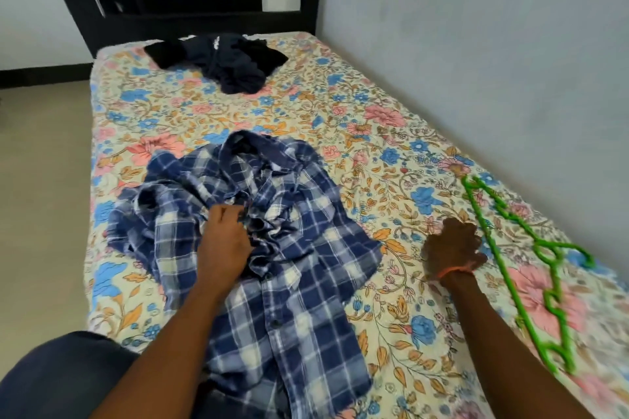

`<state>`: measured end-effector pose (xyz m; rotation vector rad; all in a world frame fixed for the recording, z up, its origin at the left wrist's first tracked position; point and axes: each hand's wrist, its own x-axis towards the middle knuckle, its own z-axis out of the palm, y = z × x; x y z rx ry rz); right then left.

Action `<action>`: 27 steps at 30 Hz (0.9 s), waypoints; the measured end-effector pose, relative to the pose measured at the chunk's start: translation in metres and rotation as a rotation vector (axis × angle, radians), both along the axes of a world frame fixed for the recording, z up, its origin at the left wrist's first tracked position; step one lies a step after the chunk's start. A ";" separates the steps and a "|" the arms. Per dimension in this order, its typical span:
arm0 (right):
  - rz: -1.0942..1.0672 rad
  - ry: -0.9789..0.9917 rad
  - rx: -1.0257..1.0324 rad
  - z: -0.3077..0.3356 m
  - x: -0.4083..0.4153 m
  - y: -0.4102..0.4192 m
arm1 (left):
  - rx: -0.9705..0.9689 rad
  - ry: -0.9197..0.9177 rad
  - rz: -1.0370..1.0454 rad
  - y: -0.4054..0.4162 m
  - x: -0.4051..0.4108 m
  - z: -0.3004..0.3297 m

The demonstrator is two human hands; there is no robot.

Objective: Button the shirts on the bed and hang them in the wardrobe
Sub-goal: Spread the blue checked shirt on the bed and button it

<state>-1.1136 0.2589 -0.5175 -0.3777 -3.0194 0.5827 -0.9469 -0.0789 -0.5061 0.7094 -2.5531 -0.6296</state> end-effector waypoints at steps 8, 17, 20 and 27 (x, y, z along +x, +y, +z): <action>0.439 0.038 -0.265 0.032 0.034 -0.165 | 0.156 -0.048 0.774 -0.110 0.038 0.008; 0.889 0.353 -0.273 0.045 0.102 -0.301 | 0.314 -0.249 0.638 -0.120 0.034 0.009; 0.995 0.438 -0.338 0.046 0.121 -0.316 | 0.533 0.088 0.565 -0.120 0.033 0.021; 1.143 0.073 -0.703 0.054 0.145 -0.335 | 0.657 0.563 0.233 -0.097 0.050 0.070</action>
